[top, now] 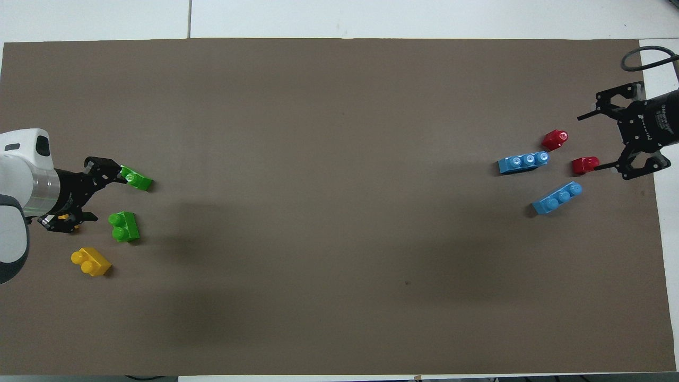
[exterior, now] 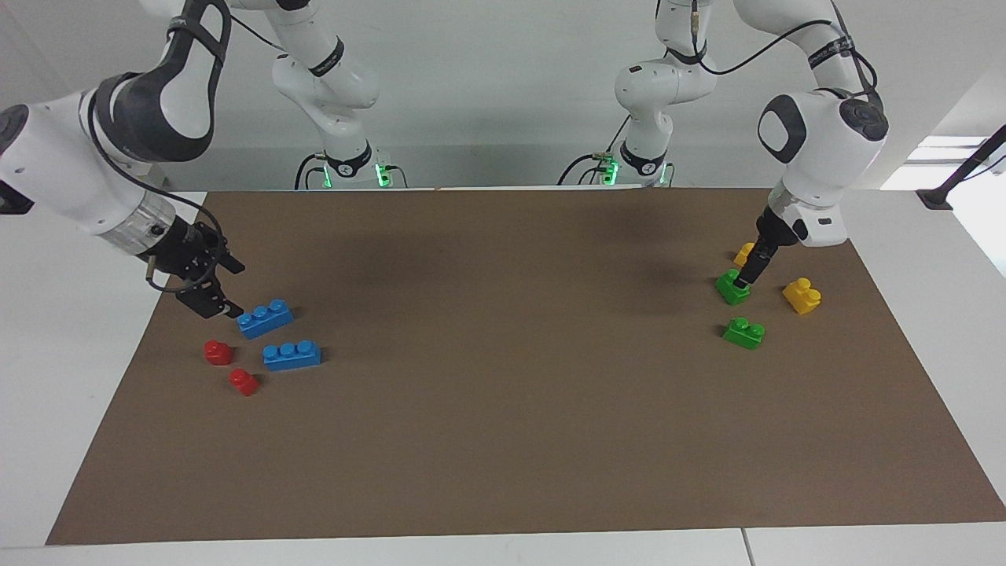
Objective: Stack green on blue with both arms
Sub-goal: 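Move the left gripper over the green brick while the right gripper reaches blue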
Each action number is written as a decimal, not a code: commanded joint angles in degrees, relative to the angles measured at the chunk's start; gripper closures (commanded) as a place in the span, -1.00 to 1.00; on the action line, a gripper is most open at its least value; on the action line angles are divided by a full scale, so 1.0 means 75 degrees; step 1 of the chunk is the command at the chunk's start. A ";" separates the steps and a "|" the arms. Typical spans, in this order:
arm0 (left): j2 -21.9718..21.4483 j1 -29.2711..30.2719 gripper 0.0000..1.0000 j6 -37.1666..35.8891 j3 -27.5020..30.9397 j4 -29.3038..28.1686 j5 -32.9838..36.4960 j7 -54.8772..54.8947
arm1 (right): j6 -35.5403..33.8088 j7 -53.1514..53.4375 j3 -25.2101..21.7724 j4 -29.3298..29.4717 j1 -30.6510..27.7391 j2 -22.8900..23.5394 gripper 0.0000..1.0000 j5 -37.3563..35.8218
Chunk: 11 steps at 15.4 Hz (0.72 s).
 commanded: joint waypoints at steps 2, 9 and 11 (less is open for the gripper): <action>0.0557 0.0075 -1.00 0.0876 -0.0036 -0.0037 -0.0115 -0.0362 | 0.0414 -0.0258 0.0071 -0.0201 -0.0060 0.0416 -0.97 0.0033; 0.1249 0.0156 -1.00 0.1884 -0.0024 -0.0037 -0.0115 -0.0375 | 0.1107 -0.0893 0.0071 -0.1012 -0.0142 0.0369 -0.97 0.0044; 0.1355 0.0321 -1.00 0.2095 -0.0036 -0.0026 -0.0115 -0.0363 | 0.1130 -0.1009 0.0071 -0.0989 -0.0200 0.0497 -0.97 0.0045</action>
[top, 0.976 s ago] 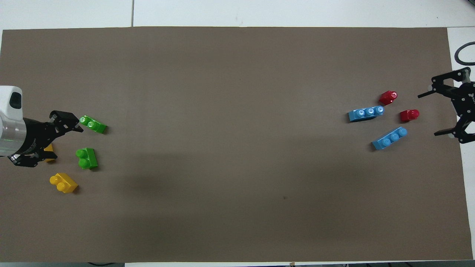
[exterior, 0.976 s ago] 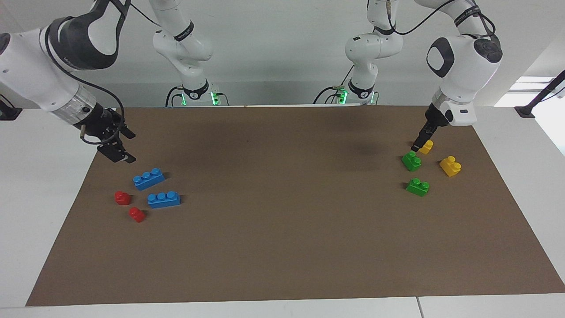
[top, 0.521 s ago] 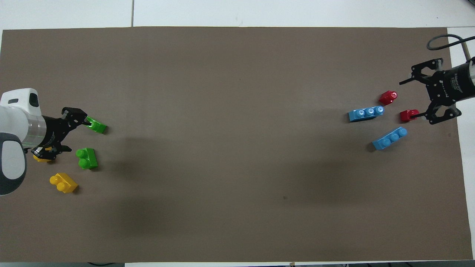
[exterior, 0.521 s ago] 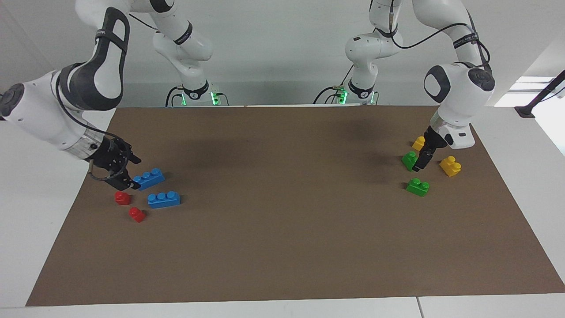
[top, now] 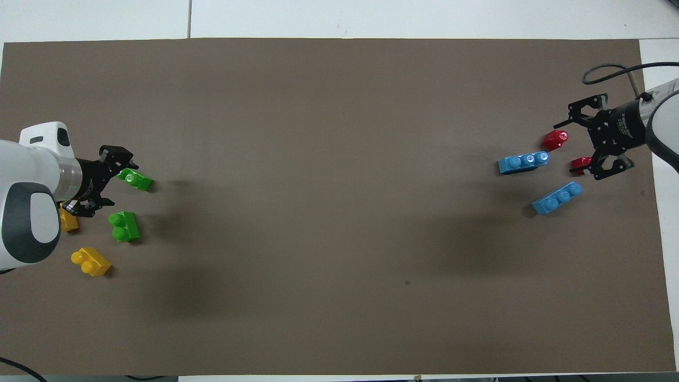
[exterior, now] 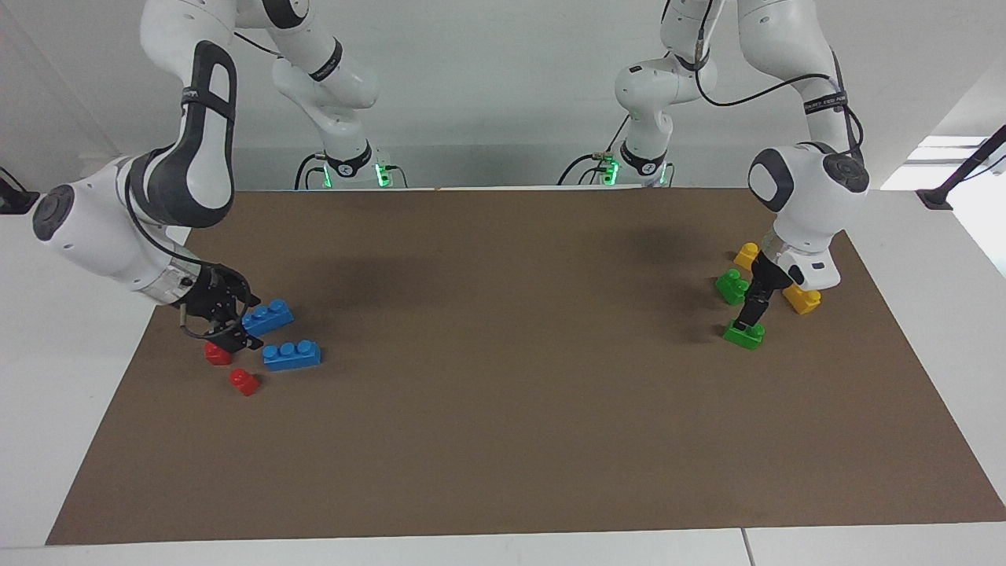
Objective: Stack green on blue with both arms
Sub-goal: 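Move the left gripper over the green brick while the right gripper reaches blue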
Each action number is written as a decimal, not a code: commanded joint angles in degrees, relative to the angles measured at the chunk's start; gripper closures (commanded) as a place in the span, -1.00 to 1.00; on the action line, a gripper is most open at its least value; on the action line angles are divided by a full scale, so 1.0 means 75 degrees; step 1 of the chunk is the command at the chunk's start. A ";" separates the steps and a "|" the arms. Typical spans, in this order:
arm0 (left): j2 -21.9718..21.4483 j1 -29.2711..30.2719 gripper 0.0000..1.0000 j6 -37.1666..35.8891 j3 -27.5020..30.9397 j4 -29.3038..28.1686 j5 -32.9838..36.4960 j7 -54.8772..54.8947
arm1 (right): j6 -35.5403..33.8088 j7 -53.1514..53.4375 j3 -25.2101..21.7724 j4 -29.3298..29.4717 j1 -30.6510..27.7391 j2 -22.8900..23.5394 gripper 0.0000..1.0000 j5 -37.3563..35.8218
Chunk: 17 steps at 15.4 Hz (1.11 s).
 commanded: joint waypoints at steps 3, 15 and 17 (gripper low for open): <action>0.0254 0.0222 -1.00 0.0467 -0.0048 -0.0014 -0.0112 0.0005 | 0.0464 -0.0274 0.0078 -0.0257 -0.0188 0.0131 -0.97 0.0161; 0.0851 0.0375 -1.00 0.1193 -0.0037 0.0021 -0.0112 -0.0031 | 0.1178 -0.0238 0.0090 -0.0303 -0.0130 0.0694 -0.97 0.0209; 0.0899 0.0375 -1.00 0.1171 -0.0037 0.0021 -0.0112 -0.0042 | 0.1447 -0.0238 0.0090 -0.0525 -0.0107 0.0694 -0.97 0.0290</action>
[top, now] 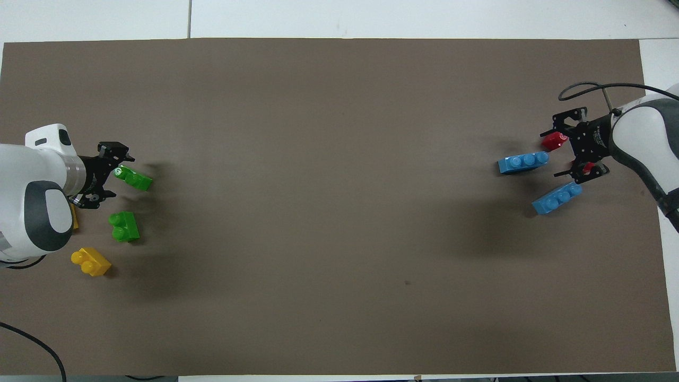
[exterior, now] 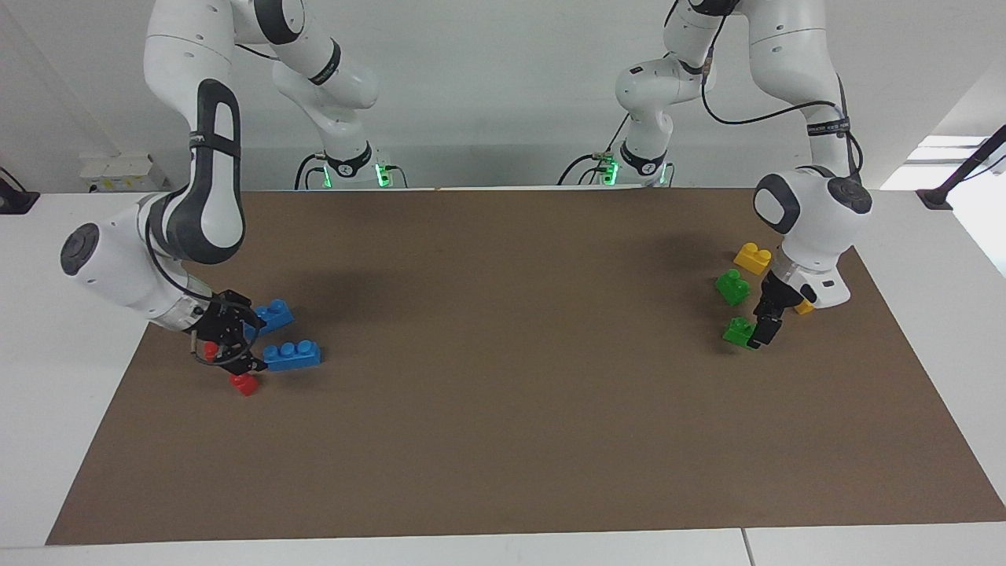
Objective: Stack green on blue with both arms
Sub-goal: 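Close the left gripper on the green brick while the right gripper grasps blue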
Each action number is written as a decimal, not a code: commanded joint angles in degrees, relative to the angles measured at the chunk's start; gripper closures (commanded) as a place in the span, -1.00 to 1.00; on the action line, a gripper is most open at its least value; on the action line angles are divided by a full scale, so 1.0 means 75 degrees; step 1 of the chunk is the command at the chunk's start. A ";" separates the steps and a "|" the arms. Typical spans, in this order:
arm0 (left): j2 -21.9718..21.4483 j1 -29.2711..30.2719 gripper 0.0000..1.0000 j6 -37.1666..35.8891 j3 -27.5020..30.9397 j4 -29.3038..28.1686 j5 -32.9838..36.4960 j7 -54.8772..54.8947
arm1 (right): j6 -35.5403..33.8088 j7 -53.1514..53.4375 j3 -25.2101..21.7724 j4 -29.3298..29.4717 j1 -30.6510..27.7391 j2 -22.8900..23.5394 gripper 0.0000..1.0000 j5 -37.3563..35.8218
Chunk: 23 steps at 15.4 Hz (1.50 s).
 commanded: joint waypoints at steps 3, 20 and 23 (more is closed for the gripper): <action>0.0100 0.0057 -1.00 -0.0244 -0.0038 -0.0008 -0.0112 -0.0515 | 0.0471 -0.0171 0.0063 -0.0475 -0.0009 -0.0031 -0.97 0.0430; 0.0252 0.0069 -0.86 -0.0094 -0.0014 0.0109 -0.0077 -0.1160 | 0.1045 -0.0241 0.0063 -0.0862 -0.0103 -0.0031 -0.97 0.0441; 0.0287 0.0057 -0.66 -0.0105 -0.0014 0.0156 -0.0065 -0.1232 | 0.1325 -0.0241 0.0063 -0.1014 -0.0091 -0.0019 -0.97 0.0441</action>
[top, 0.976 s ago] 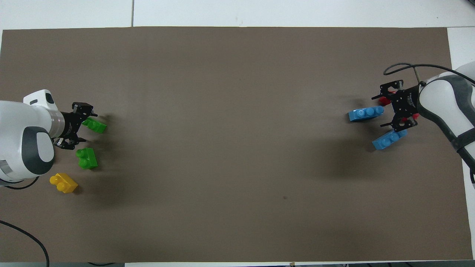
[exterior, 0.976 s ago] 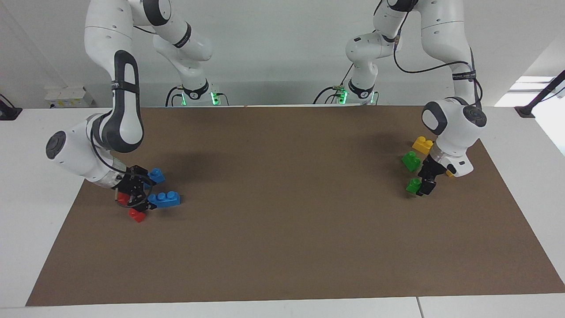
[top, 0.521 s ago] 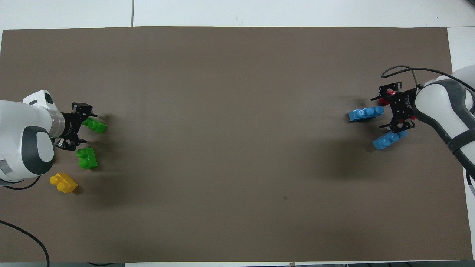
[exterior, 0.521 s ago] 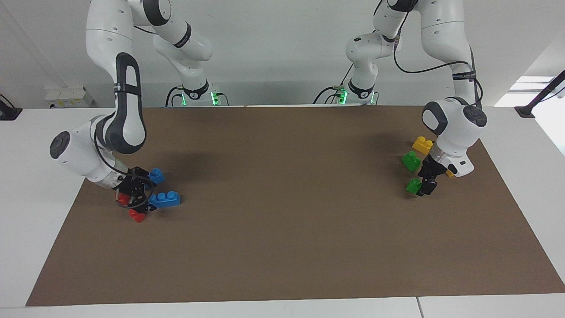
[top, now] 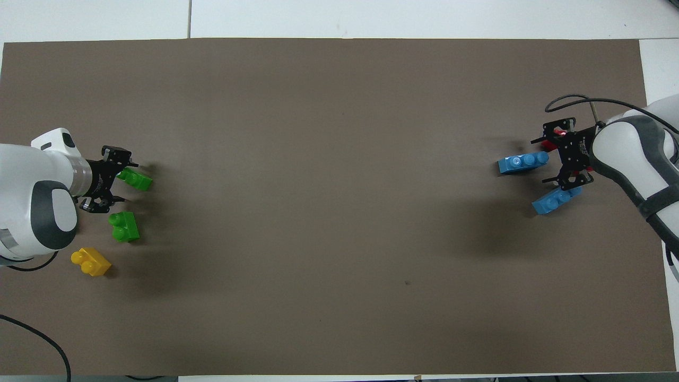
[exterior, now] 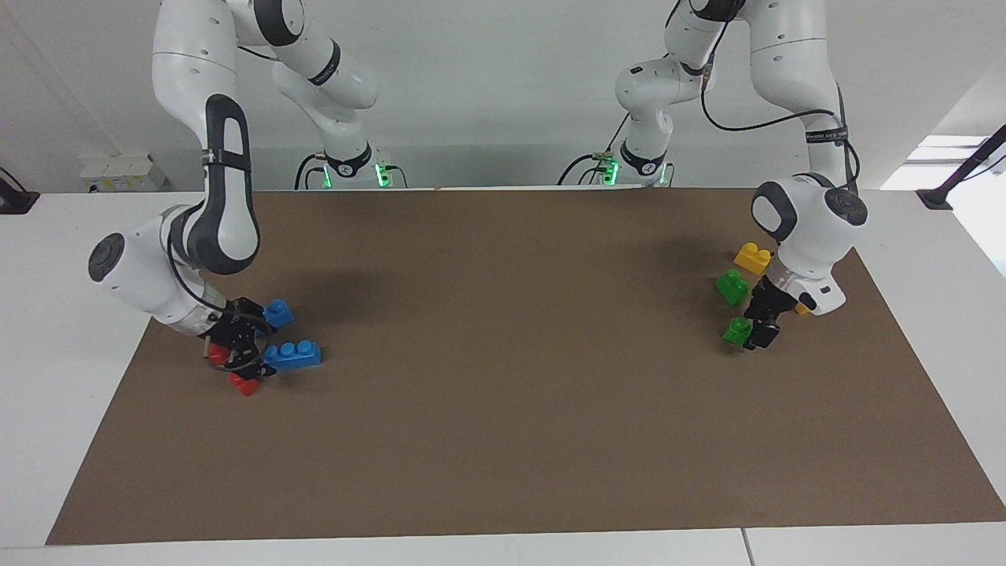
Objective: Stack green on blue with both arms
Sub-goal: 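Close the left gripper on the green brick while the right gripper grasps blue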
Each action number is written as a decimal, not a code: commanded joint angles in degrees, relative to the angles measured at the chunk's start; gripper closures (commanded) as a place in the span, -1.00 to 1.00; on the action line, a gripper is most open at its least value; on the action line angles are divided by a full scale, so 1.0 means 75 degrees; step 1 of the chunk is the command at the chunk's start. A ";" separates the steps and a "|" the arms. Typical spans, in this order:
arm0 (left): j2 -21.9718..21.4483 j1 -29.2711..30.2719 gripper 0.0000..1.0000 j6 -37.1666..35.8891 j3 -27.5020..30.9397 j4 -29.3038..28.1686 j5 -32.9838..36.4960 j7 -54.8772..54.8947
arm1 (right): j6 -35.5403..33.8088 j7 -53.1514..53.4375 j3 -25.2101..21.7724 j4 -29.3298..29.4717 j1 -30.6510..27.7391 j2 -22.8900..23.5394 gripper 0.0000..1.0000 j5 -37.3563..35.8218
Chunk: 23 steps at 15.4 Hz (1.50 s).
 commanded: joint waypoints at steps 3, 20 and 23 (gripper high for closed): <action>0.0133 0.0055 -0.33 0.0093 -0.0027 0.0127 -0.0058 -0.0134 | 0.0493 -0.0218 0.0042 -0.0292 -0.0074 -0.0042 -0.97 0.0276; -0.0136 -0.0307 1.00 -0.0900 -0.0050 0.0760 -0.0023 -0.0310 | 0.0751 -0.0241 0.0042 -0.0397 0.0008 -0.0030 0.98 0.0546; -0.0324 -0.0611 1.00 -0.1277 -0.0062 0.0912 -0.0035 -0.0906 | 0.0728 -0.0660 0.0042 -0.0397 0.0032 -0.0030 1.00 0.0534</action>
